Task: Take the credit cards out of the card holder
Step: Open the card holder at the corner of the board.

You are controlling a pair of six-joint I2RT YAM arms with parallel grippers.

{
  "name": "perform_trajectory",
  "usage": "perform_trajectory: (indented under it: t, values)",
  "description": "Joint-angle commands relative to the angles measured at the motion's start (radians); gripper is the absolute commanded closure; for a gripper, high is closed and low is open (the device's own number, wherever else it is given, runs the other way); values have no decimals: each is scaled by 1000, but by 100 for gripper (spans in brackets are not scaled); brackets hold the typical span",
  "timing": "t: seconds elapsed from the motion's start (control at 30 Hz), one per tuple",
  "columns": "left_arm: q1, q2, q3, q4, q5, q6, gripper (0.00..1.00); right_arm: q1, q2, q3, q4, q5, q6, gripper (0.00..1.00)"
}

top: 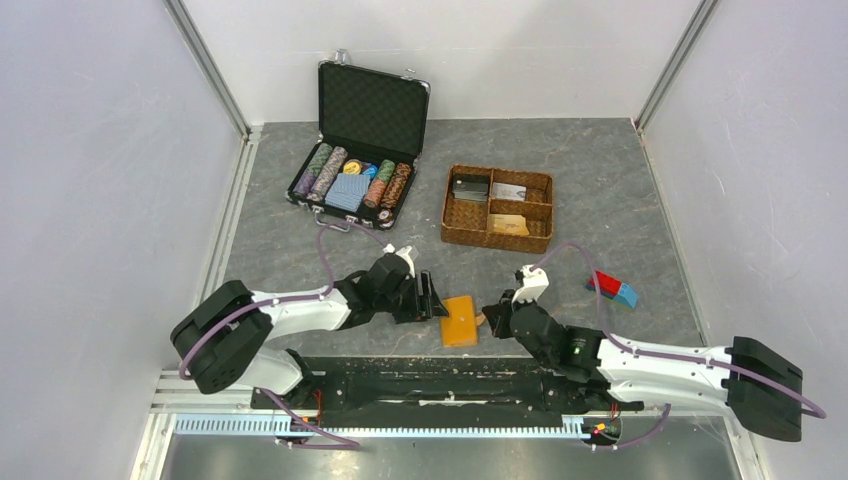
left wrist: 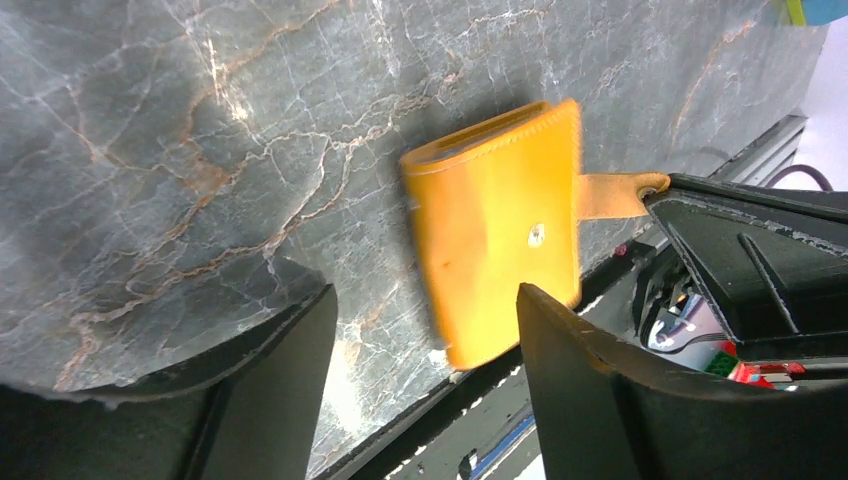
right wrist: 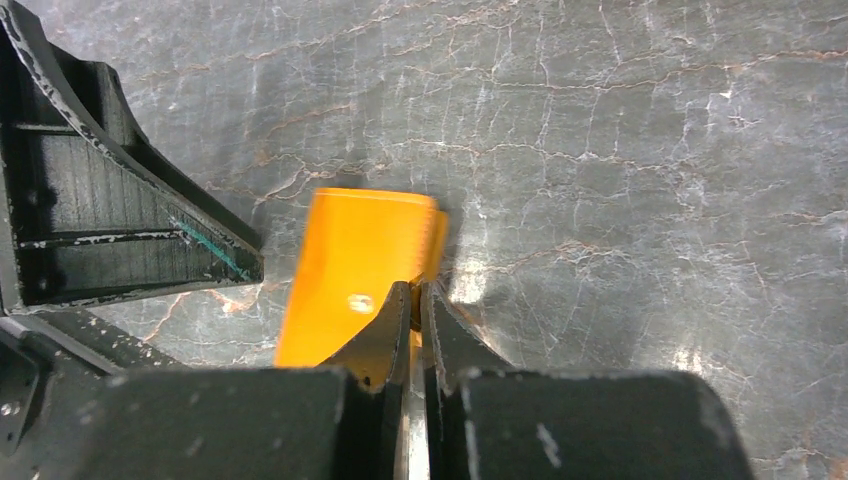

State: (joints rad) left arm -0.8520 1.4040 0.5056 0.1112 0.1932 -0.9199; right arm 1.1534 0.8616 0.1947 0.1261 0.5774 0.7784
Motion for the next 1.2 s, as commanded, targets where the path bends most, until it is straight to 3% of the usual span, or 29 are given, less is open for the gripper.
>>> perform_trajectory:
  t: [0.0,0.3,0.37,0.47,0.57,0.7,0.9,1.07,1.17]
  values:
    - [-1,-29,28,-169,-75,103,22,-6,-70,-29,71,-35,30,100]
    - [-13,-70,85,-179,-31,172,9,-6,-65,-33,126,-94,34,99]
    - [-13,-66,101,-197,-38,179,8,-6,-59,-6,37,-44,42,88]
    - [-13,-82,97,-212,-58,178,8,-5,-67,61,-208,90,80,62]
    - [-13,-110,97,-249,-96,185,9,-6,-98,131,-318,122,49,51]
    - [-13,-151,120,-332,-188,213,10,-6,-86,179,-282,8,-8,50]
    - [-12,-194,128,-394,-258,220,11,2,21,158,-22,-239,-51,66]
    - [-13,-235,90,-389,-272,192,13,39,175,202,7,-253,-42,60]
    - [-13,-252,60,-376,-263,181,13,39,222,214,-57,-177,-12,56]
